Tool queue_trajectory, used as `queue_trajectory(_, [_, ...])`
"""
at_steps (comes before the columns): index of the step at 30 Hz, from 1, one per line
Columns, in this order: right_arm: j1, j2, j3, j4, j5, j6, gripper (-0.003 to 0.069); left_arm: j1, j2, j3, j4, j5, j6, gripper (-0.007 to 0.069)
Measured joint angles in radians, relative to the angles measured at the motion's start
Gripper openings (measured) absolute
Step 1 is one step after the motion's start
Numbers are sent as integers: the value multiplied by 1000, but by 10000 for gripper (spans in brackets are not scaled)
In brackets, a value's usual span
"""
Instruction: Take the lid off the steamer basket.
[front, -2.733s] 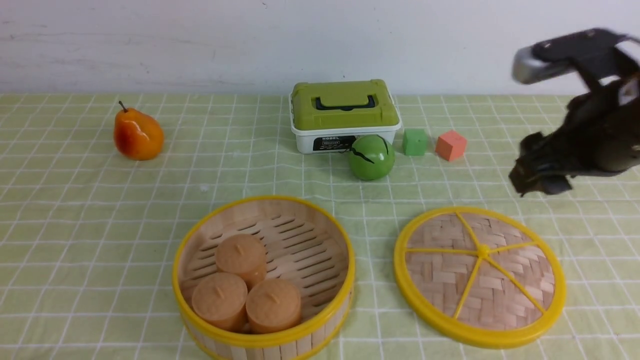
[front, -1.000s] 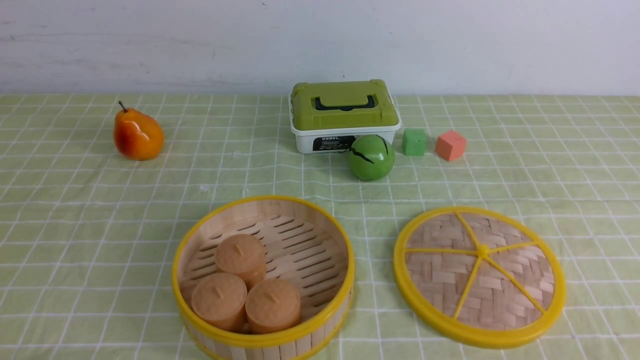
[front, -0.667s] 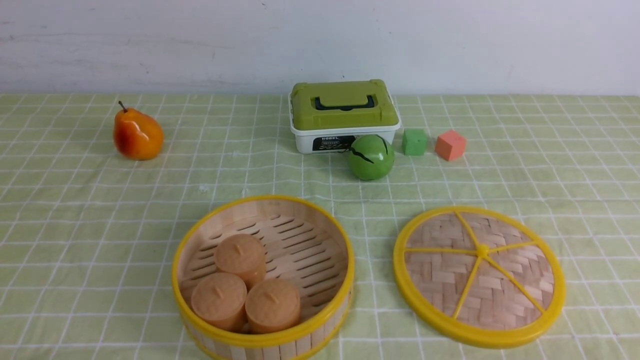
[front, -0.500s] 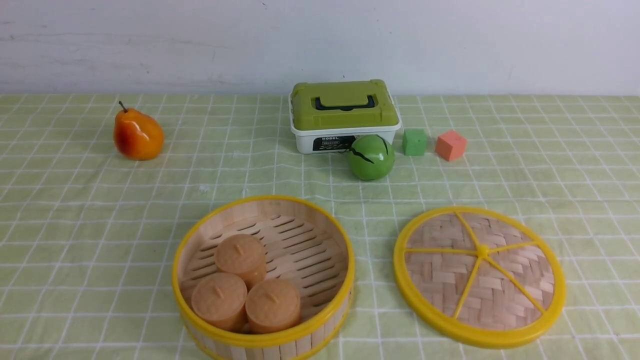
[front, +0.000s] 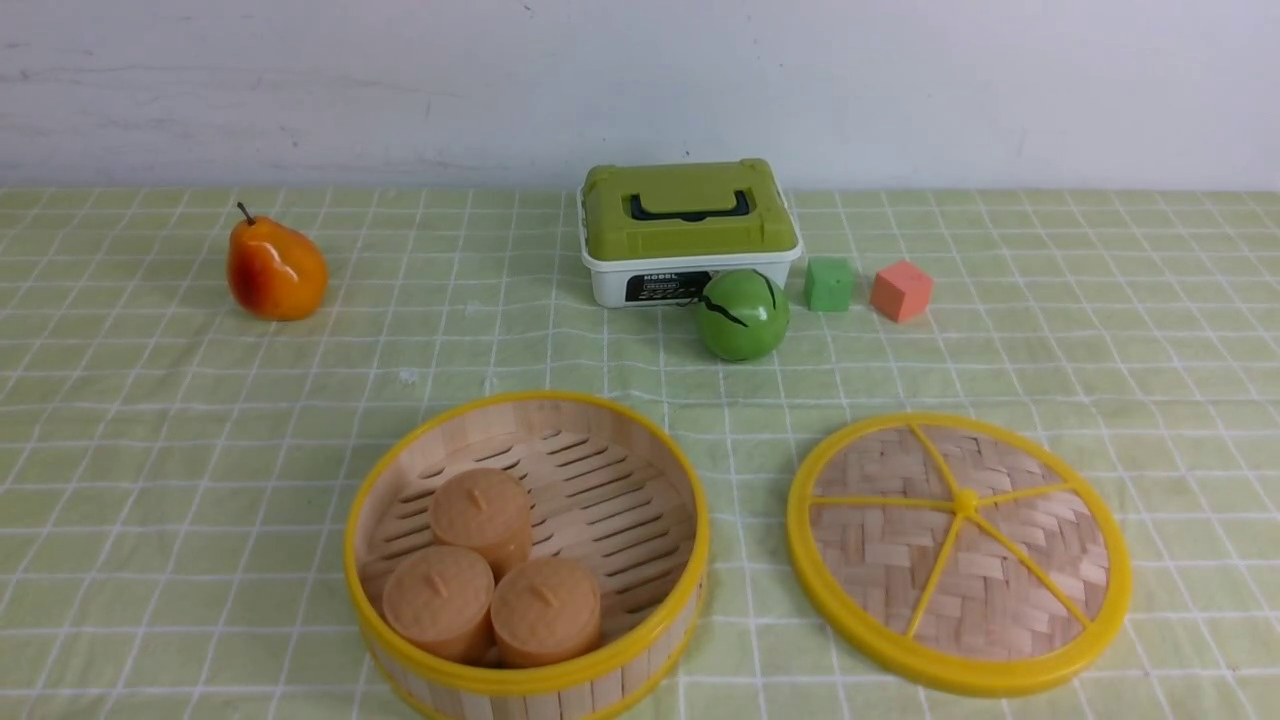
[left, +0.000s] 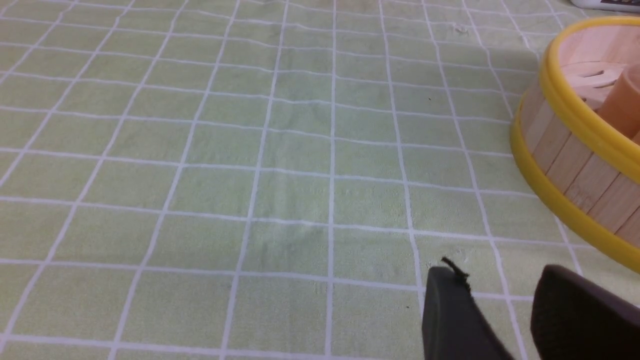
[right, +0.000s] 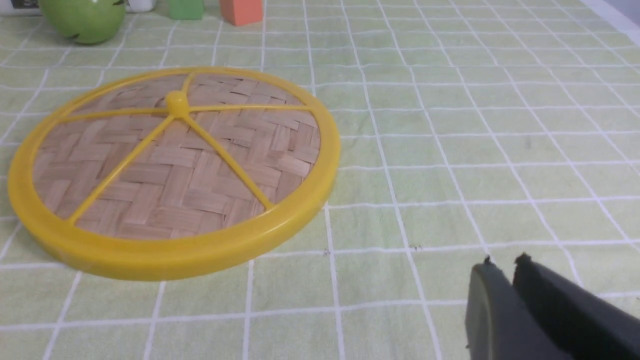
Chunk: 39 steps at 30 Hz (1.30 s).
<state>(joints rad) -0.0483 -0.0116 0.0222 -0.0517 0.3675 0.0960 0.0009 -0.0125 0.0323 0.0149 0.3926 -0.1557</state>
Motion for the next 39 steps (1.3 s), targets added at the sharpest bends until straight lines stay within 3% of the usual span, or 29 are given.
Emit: queue_trajectory(39, [0, 0, -2, 0, 7, 0, 99, 0, 0, 0, 0, 0, 0, 239])
